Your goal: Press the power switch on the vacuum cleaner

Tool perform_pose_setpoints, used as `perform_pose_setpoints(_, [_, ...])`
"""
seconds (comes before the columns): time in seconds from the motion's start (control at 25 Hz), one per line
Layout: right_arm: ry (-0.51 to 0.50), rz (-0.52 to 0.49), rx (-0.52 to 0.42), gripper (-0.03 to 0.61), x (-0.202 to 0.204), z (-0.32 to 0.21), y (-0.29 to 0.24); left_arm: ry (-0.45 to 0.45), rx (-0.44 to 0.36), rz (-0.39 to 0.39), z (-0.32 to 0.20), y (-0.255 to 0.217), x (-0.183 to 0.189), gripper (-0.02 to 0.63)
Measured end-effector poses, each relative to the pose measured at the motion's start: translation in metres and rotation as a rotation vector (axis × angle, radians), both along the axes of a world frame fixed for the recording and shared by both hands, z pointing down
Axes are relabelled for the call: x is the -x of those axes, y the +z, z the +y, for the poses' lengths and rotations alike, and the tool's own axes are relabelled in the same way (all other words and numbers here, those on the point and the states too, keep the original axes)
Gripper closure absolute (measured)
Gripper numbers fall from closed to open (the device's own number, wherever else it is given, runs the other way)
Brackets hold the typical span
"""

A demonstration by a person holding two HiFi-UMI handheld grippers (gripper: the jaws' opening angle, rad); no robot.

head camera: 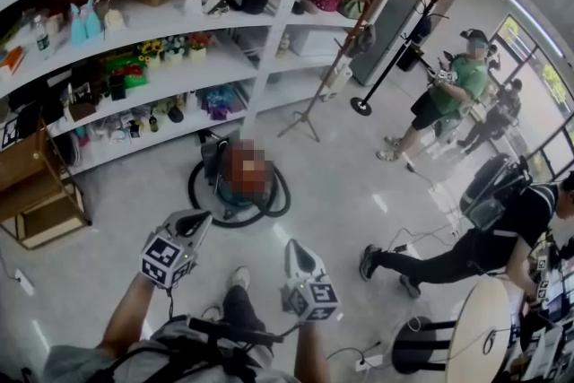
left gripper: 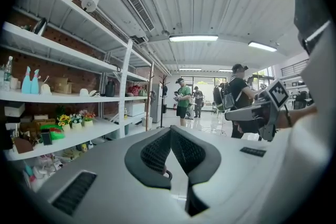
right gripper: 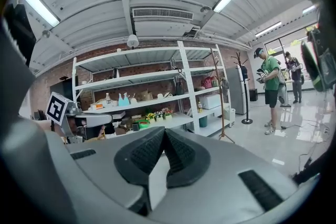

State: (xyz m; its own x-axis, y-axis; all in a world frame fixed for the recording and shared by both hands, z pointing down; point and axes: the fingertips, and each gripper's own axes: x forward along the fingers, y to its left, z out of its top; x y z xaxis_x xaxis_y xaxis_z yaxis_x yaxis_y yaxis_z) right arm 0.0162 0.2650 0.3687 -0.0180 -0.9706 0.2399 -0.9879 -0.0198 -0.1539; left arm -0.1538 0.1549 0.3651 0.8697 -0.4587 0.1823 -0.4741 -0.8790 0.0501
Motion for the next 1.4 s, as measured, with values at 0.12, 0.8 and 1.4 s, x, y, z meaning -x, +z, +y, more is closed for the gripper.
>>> perform_pose_setpoints(0.12, [-0.011,-0.002,0.000,0.569,-0.009,-0.014,0.004,-0.009,0.000,-0.006,-0.011,0.002,-0.006,0.604])
perform_pose_setpoints(0.8, [-0.084,-0.051,0.013,0.569,-0.093,-0.150,0.011,-0.087,0.016,-0.019,-0.135,0.010,-0.084,0.604])
perform_pose_setpoints(1.4, [-0.190,-0.070,0.057,0.569,-0.161,-0.259,0.029,-0.183,0.053,-0.037,-0.228,0.023,-0.141,0.604])
